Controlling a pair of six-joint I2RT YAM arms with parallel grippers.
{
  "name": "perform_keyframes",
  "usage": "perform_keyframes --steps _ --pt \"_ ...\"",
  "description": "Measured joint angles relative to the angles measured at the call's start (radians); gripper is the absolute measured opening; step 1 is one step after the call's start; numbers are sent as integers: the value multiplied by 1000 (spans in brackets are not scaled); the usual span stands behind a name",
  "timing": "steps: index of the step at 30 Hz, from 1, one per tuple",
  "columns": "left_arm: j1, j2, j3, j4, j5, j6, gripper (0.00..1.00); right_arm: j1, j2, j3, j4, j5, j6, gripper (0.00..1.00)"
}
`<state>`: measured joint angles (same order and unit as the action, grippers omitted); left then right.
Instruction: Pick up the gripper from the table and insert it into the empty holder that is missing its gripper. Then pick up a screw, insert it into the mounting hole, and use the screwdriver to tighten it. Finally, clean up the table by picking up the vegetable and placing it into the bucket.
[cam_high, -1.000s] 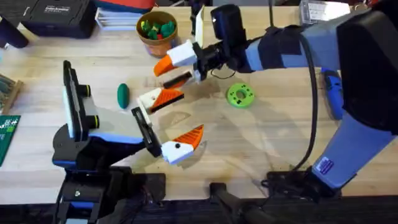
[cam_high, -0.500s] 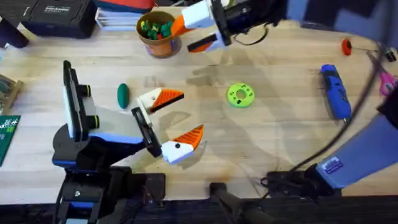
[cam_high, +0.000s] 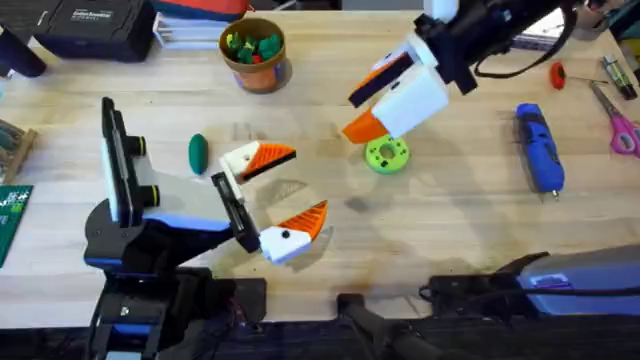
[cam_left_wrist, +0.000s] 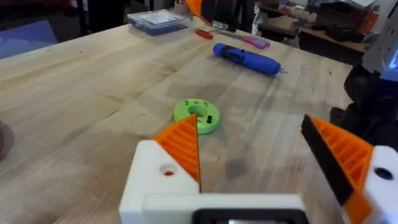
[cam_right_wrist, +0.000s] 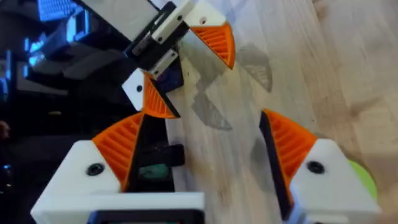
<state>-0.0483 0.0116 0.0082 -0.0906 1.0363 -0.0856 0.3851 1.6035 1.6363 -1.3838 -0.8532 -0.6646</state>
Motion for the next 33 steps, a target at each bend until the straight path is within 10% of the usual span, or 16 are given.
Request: perform_keyframes --steps 27,33 --pt "0 0 0 0 0 0 985 131 4 0 168 57 -73 995" --pt "0 0 0 0 0 0 985 131 4 0 249 263 89 995"
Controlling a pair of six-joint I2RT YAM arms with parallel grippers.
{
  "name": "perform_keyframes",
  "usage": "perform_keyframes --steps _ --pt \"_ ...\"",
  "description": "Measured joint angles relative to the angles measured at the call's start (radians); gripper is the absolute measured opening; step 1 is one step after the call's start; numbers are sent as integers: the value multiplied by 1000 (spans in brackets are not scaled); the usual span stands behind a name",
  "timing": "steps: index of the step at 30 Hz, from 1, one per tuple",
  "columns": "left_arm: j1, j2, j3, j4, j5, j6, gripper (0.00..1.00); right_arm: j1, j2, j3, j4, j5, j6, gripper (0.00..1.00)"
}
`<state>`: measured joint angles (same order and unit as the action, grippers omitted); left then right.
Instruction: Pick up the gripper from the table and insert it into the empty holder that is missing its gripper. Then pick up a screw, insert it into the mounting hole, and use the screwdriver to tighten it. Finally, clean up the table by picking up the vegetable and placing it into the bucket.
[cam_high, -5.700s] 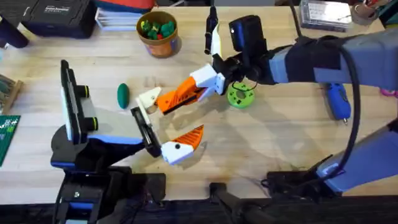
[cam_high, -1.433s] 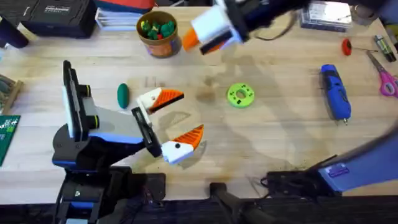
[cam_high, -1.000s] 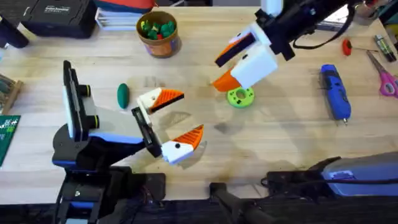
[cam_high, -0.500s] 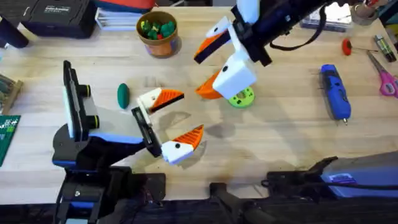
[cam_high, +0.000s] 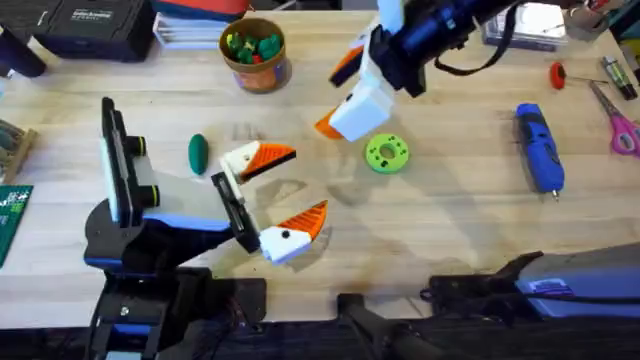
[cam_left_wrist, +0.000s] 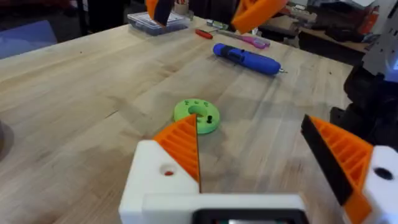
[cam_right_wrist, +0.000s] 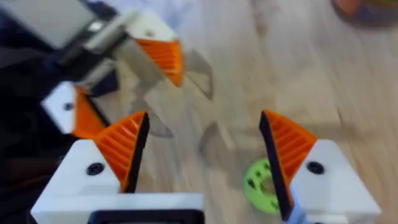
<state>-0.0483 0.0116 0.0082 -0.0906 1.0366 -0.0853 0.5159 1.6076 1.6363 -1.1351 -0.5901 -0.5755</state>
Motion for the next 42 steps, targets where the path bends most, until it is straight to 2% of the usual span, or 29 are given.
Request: perform_keyframes --steps 5,10,16,22,25,29,35,38,42 --pt "0 0 0 0 0 0 985 -6 -33 0 -2 241 139 995" --pt "0 0 0 0 0 0 985 -56 -103 -15 -28 360 227 994" --pt "0 0 0 0 0 0 985 -132 -138 -172 2 408 319 994" --pt "0 0 0 0 0 0 985 -137 -122 -377 192 456 426 994" --pt "0 0 0 0 0 0 985 -137 -120 -441 243 469 458 994" --pt "0 0 0 0 0 0 985 -138 -109 -475 255 472 479 994" --pt "0 0 0 0 0 0 985 -140 -27 -475 277 475 491 989" --pt "0 0 0 0 0 0 985 -141 24 -475 283 480 494 930" --pt "0 0 0 0 0 0 985 -140 78 -476 279 481 495 791"
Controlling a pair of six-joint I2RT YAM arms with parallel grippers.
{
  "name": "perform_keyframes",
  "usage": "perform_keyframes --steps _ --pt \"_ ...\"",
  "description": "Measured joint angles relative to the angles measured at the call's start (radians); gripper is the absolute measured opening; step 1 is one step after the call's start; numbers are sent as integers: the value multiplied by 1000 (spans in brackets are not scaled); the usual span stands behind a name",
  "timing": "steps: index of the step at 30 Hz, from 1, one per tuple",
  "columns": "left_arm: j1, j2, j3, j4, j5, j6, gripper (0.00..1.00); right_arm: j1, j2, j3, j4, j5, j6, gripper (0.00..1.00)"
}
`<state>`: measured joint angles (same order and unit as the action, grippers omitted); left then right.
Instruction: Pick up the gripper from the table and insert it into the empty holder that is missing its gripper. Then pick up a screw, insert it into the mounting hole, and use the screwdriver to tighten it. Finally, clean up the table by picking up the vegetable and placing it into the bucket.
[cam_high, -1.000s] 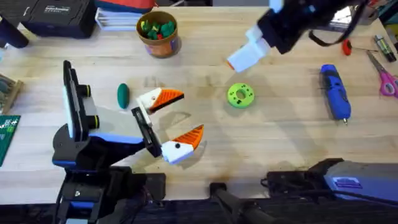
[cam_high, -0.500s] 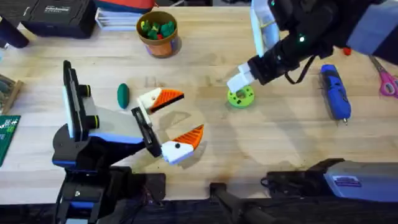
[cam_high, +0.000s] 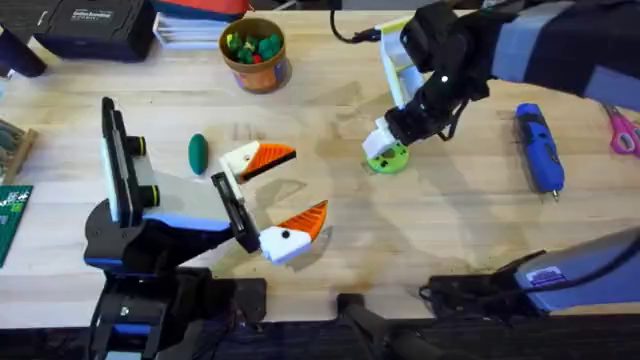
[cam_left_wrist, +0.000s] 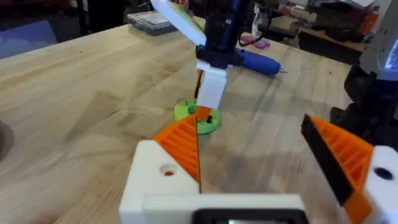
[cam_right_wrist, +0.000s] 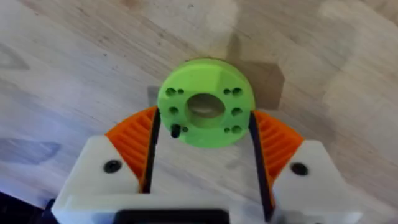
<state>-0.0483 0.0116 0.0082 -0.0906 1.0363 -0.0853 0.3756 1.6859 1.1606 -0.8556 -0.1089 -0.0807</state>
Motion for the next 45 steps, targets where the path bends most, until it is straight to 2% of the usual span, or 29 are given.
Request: perform_keyframes --steps 4,17,19,22,24,27,32,41,45 --pt "0 0 0 0 0 0 985 0 7 0 -13 4 3 750" --pt "0 0 0 0 0 0 985 16 -60 -1 -92 4 9 785" --pt "0 0 0 0 0 0 985 36 -71 -1 -82 4 11 735" --pt "0 0 0 0 0 0 985 80 -69 -1 -72 4 11 593" --pt "0 0 0 0 0 0 985 110 -57 -1 -70 12 14 558" --pt "0 0 0 0 0 0 985 148 -30 -1 -63 48 23 545" --pt "0 0 0 0 0 0 985 172 -15 -3 -31 98 52 586" --pt "0 0 0 0 0 0 985 172 -15 -11 -35 117 81 379" --pt "0 0 0 0 0 0 985 172 -15 -12 -31 120 89 365"
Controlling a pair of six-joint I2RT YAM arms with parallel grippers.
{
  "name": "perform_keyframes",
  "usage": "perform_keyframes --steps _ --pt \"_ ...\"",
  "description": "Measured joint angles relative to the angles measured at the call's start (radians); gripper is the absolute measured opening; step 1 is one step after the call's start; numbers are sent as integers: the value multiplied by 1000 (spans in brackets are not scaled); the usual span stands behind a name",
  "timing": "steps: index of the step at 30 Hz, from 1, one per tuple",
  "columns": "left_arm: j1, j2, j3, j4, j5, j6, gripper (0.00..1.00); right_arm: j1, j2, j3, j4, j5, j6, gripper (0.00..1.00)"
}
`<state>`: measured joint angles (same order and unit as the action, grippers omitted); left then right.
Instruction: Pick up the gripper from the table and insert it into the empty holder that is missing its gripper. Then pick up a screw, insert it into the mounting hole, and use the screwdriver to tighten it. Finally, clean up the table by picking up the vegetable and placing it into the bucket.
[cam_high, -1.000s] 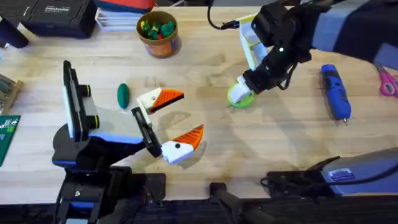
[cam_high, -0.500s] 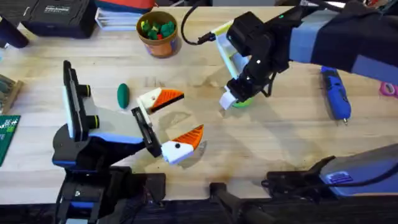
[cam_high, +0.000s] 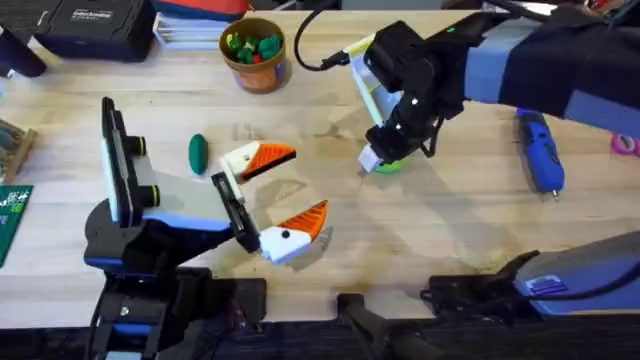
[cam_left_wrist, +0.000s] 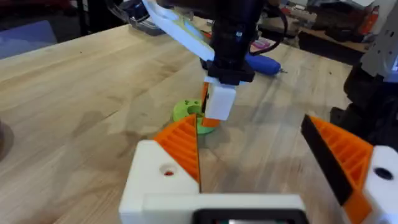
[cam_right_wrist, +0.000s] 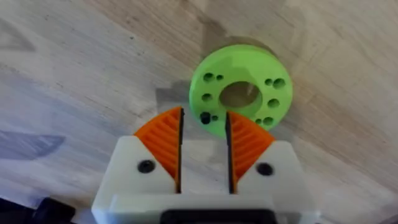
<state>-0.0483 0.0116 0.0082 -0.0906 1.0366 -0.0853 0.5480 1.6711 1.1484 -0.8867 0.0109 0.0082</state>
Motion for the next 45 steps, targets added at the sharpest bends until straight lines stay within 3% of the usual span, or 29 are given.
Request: perform_keyframes --steps 2,7,11,14,27,40,45 --pt "0 0 0 0 0 0 985 1 2 0 -1 0 0 355" --pt "0 0 0 0 0 0 985 4 21 0 9 4 7 187" --pt "0 0 0 0 0 0 985 4 21 0 10 15 11 131" --pt "0 0 0 0 0 0 985 4 21 0 16 19 14 12" --pt "0 0 0 0 0 0 985 4 13 36 -33 26 14 8" --pt "0 0 0 0 0 0 985 25 -23 494 -258 9 -7 7" --pt "0 0 0 0 0 0 985 91 66 716 -417 -2 -17 7"
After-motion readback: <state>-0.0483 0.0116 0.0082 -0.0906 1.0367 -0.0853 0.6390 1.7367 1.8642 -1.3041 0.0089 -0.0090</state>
